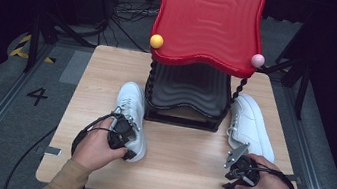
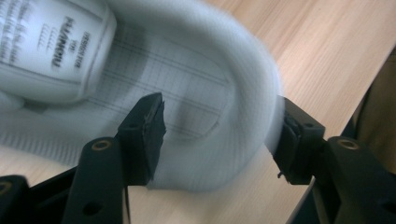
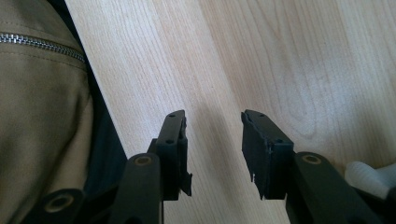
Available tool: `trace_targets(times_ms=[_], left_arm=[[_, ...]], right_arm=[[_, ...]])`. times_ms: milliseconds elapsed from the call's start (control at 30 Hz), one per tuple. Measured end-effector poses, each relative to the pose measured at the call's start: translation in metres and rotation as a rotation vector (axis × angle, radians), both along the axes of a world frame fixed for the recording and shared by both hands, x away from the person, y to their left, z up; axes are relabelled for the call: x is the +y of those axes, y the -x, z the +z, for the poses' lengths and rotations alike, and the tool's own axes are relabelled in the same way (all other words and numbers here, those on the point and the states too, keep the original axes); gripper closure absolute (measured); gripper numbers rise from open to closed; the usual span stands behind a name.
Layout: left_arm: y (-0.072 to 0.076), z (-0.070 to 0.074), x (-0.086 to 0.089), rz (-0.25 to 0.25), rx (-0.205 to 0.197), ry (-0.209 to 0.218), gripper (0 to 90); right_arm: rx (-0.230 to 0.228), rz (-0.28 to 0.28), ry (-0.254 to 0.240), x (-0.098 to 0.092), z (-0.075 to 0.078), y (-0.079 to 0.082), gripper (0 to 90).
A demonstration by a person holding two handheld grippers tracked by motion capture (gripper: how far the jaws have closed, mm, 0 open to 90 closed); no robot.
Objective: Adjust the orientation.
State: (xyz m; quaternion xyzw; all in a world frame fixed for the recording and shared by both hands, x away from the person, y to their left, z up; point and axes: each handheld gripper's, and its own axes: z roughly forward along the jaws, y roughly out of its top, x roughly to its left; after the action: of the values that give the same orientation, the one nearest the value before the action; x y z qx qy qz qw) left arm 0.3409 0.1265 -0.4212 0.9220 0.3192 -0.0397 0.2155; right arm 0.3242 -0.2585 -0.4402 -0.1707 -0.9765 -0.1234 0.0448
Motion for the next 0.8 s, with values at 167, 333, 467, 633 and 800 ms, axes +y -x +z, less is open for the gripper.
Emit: trace_targets(times_ms=[167, 333, 467, 633, 800], left_arm=[[-0.003, -0.009, -0.008, -0.012, 0.028, -0.038, 53.7], [-0.005, -0.013, -0.016, -0.031, 0.028, -0.037, 60.6], [-0.007, -0.014, -0.021, -0.044, 0.019, -0.05, 62.5], [-0.012, -0.016, -0.026, -0.018, 0.067, -0.057, 63.5], [-0.015, -0.017, -0.026, -0.01, 0.102, -0.051, 65.6]], right_arm=[[-0.001, -0.002, 0.004, -0.001, -0.001, 0.0, 60.4], [0.006, -0.002, -0.001, -0.002, -0.003, 0.0, 60.2], [0.01, 0.004, 0.005, -0.001, -0.005, 0.0, 60.1], [0.007, 0.01, 0.014, -0.001, -0.006, 0.0, 59.9], [0.018, 0.001, 0.01, -0.001, -0.008, 0.0, 59.7]])
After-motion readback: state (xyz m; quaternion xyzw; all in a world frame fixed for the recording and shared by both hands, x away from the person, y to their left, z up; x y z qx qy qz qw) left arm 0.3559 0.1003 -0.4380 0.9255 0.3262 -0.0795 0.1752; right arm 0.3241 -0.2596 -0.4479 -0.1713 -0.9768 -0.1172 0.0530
